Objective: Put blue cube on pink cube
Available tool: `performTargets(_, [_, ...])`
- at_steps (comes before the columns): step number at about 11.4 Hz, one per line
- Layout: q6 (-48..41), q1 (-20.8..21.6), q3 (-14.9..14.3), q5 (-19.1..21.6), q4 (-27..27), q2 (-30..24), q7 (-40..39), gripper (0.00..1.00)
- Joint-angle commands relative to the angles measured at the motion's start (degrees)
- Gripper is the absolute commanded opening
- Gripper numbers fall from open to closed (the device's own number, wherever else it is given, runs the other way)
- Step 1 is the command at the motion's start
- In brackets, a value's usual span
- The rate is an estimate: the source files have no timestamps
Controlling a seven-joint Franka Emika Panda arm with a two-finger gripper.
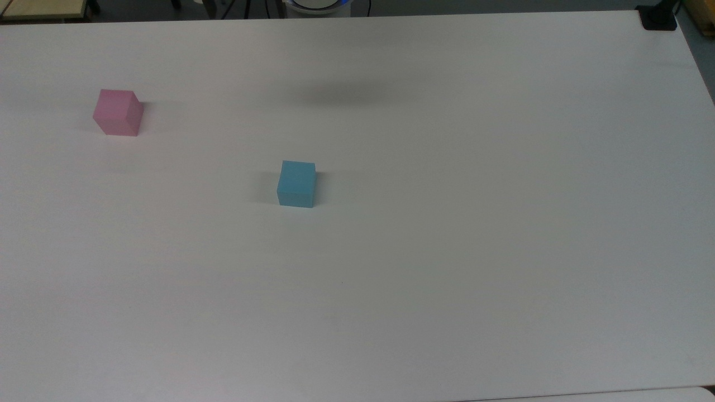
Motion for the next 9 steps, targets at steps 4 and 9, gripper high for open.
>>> performTargets(4, [10.1,1.8,1.2,3.4,-1.1,7.5,3.4,1.00])
performTargets(9, [16.3,4.3,1.3,3.5,-1.2,13.4,7.7,1.00])
